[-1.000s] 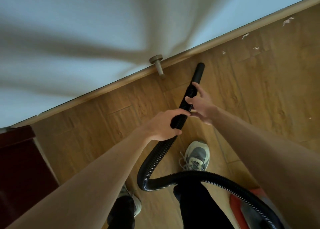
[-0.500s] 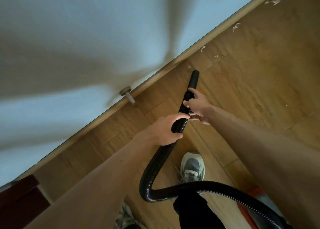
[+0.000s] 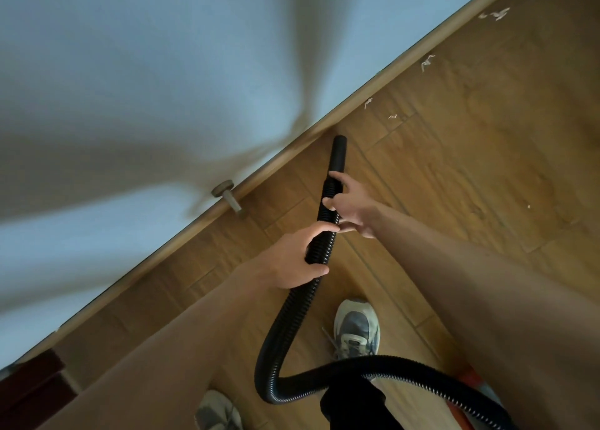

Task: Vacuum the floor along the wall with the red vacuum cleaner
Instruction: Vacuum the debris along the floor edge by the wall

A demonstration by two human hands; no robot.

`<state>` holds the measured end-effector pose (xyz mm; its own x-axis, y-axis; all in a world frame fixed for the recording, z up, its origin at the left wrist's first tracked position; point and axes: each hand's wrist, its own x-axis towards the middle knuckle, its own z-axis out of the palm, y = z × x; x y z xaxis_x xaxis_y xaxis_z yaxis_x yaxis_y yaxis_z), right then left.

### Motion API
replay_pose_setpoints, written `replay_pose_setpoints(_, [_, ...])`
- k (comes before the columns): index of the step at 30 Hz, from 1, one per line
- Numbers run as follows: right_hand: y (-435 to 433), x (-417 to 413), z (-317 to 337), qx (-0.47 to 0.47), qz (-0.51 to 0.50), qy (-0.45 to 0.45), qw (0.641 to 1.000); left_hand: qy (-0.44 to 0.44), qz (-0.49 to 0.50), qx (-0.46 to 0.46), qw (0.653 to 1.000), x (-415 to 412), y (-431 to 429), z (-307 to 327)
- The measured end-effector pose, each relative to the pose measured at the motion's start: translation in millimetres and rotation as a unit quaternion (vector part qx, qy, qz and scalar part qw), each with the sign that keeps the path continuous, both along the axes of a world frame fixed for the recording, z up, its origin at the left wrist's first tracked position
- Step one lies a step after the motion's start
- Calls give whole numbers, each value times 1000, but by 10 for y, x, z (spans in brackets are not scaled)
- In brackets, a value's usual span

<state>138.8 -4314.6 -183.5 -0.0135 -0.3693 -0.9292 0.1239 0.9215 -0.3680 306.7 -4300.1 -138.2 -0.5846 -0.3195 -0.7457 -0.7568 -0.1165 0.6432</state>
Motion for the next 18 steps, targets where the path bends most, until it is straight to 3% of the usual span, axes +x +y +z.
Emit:
replay_pose_setpoints(7, [-75,37,-50,-2,7,-1,1000,-10,4,-3,1000,27,-73,-34])
replay_pose_setpoints(18, [189,-581,265,44,-127,10,991,-49,-64,63,995,-687,-213,358])
